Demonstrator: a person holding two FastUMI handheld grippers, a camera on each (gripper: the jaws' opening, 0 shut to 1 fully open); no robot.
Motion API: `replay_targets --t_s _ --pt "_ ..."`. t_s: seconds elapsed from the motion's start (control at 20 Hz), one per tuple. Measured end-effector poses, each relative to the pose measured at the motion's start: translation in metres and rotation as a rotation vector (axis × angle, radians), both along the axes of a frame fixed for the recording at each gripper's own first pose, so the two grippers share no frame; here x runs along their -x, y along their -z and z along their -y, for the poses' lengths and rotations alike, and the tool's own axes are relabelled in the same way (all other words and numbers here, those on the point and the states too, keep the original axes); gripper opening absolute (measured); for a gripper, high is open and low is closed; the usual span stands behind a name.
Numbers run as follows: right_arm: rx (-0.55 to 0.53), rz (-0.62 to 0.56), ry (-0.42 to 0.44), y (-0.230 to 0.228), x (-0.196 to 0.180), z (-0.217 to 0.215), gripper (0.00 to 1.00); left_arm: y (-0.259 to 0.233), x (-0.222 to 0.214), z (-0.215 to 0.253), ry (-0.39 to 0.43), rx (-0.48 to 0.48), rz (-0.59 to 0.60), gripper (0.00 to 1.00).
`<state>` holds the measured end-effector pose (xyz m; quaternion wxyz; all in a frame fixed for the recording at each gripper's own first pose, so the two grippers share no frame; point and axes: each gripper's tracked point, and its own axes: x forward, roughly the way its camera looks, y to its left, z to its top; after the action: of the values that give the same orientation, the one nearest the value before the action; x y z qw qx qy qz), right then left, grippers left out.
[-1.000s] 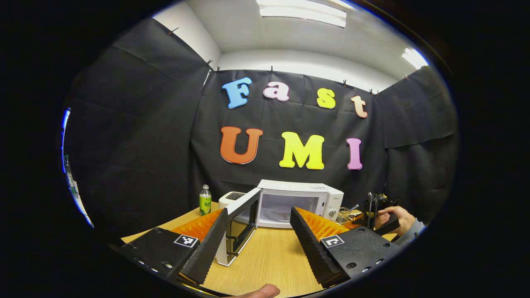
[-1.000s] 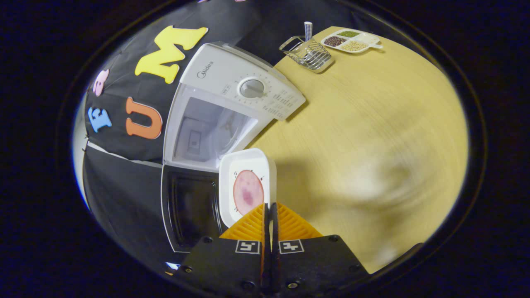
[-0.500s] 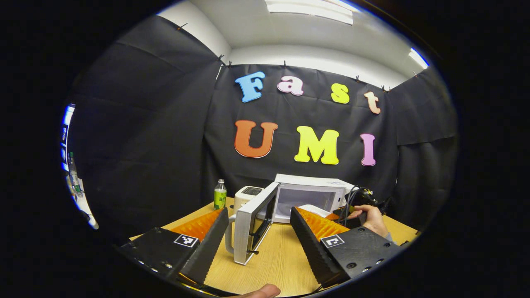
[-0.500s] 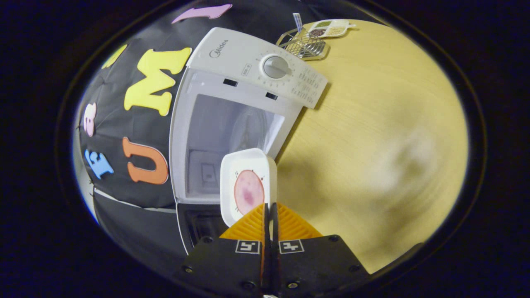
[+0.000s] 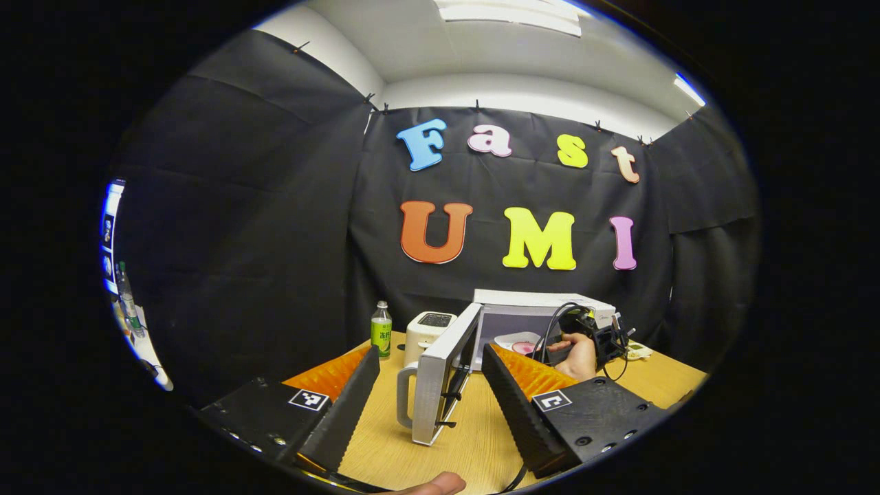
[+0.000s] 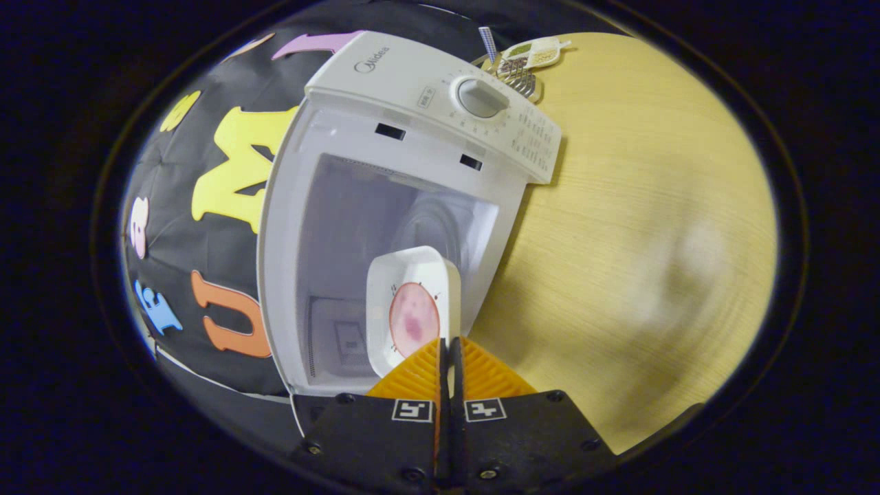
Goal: Open the microwave oven with the left hand, put the food in, and close the microwave oven.
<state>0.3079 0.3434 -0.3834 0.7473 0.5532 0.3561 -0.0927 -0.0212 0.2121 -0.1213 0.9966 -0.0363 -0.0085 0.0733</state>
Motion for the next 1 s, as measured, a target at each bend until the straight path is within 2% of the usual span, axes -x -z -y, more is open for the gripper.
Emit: replay_targets --t_s 0.15,0.2,0.25,0.3,0.4,0.75,1.0 --pt "0.018 -0.022 -0.017 0.020 -0.022 -0.010 0.04 0.002 -0.009 0.004 0.006 -0.008 -0.011 0.92" --pt "0.035 -0.029 -0.013 0.026 -0.027 -0.011 0.00 0.003 -0.010 0.007 0.014 -0.004 -0.015 0.92" --pt "0.066 -0.044 -0.013 0.034 -0.030 -0.010 0.04 0.005 -0.014 0.008 0.017 -0.003 -0.015 0.92" --pt "0.078 -0.050 -0.007 0.036 -0.031 -0.010 0.04 0.006 -0.016 0.007 0.015 -0.004 -0.016 0.92" --pt "0.087 -0.038 -0.013 0.033 -0.036 -0.014 0.04 0.015 -0.021 0.008 0.017 -0.003 -0.038 0.92" --pt "0.156 0.000 0.065 0.036 -0.061 0.005 0.05 0.019 -0.026 0.012 0.021 -0.019 -0.050 0.92" --pt "0.256 0.046 0.067 0.036 -0.071 0.003 0.06 0.028 -0.029 0.013 0.025 -0.008 -0.066 0.92"
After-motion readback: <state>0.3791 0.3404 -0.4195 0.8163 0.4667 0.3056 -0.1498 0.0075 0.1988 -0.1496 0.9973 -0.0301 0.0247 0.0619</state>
